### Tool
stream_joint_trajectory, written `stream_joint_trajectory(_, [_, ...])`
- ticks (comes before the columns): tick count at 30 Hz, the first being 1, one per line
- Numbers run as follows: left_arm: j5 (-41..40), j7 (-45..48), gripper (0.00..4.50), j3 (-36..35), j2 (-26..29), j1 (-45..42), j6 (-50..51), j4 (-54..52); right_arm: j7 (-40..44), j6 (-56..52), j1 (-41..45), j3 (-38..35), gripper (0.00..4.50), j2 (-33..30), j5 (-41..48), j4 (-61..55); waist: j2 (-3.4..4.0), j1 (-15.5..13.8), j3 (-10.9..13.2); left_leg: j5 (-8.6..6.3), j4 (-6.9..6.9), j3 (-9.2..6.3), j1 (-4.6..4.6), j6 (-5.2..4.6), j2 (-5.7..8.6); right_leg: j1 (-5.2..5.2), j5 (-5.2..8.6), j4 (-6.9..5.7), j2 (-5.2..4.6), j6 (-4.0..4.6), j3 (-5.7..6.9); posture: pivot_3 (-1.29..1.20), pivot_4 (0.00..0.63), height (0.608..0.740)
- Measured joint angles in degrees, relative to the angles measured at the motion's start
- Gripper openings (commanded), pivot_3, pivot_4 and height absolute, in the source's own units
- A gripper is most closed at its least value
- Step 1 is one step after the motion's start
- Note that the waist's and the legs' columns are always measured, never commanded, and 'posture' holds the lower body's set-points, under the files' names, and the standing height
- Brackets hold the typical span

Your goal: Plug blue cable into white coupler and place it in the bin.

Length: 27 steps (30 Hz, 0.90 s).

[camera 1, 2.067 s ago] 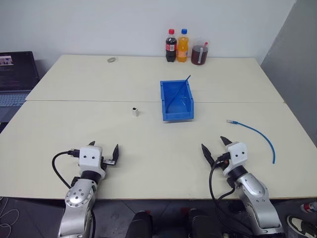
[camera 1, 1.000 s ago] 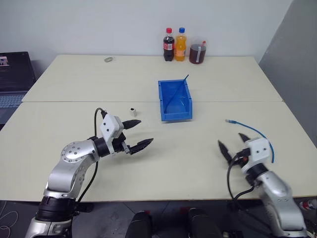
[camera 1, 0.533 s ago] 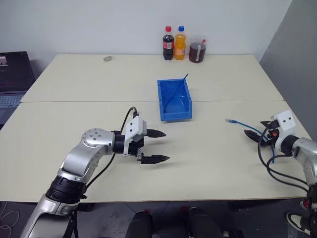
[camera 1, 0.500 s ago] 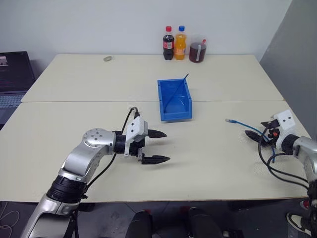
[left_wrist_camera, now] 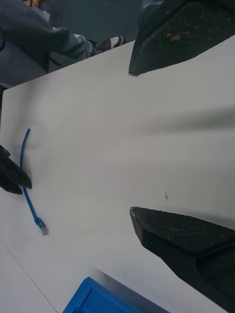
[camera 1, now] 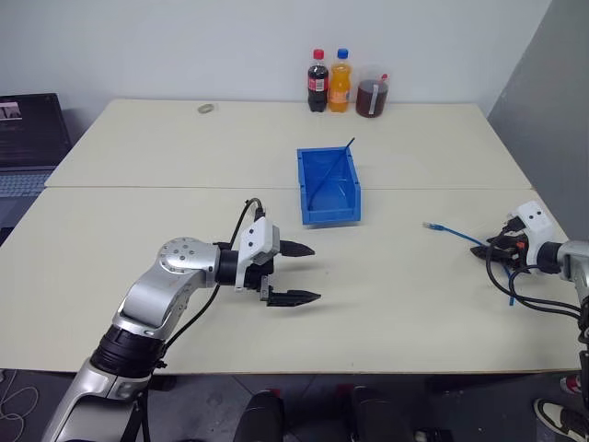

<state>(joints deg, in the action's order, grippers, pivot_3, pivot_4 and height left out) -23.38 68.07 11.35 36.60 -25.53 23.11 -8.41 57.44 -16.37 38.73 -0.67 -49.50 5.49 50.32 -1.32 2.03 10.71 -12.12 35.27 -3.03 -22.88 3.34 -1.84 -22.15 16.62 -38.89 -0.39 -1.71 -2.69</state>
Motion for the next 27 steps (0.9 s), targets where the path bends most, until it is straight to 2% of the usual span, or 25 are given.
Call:
stream_joint_trajectory(8, [1.9,0.0,4.5,0.0,-0.4,0.0,-1.6,0.3,0.0,6.3,-0.1,2.5,0.05,-0.1,-2.9,1.0,-0.01,-0.2,0.0,0.0,0.51,-0.02,-0.02,0.0,0.01,0.18,0.0,-0.01,-0.01,-0.36,-0.01,0.0,0.15,0.74])
stream_joint_trajectory(14, [4.2,-0.3,4.5,0.0,-0.4,0.6,-4.2,1.3,0.7,10.3,0.0,3.2,0.05,-0.6,-4.8,1.5,-0.01,-0.4,0.0,0.0,0.67,-0.02,-0.01,0.0,0.06,0.3,-0.06,0.0,-0.08,-0.46,-0.02,0.0,0.15,0.74])
stream_joint_trajectory(16, [4.6,-1.4,4.5,-0.8,0.1,2.5,-4.8,1.4,2.8,11.6,-0.9,4.4,0.05,-1.3,-5.6,-1.7,0.01,-0.2,0.0,-0.01,0.61,-0.02,-0.02,-0.01,0.06,0.25,-0.04,-0.01,-0.08,-0.41,-0.03,0.0,0.15,0.74])
stream_joint_trajectory(22, [5.0,-5.5,4.5,-7.1,3.6,9.4,-4.6,3.0,6.5,11.3,-7.7,7.7,0.05,0.1,-6.4,-23.8,0.07,1.0,0.0,-0.01,0.44,-0.07,-0.05,-0.01,-0.09,0.0,-0.02,-0.18,0.06,-0.11,-0.03,0.0,0.15,0.74])
stream_joint_trajectory(27, [6.0,-6.7,4.5,-12.8,8.0,19.7,-6.7,7.1,5.8,3.2,-9.5,14.9,0.05,11.4,-6.4,-44.0,0.13,1.8,0.1,-0.02,0.4,-0.08,-0.06,0.0,-0.41,-0.07,0.01,-0.18,0.29,-0.08,0.03,0.0,0.15,0.74])
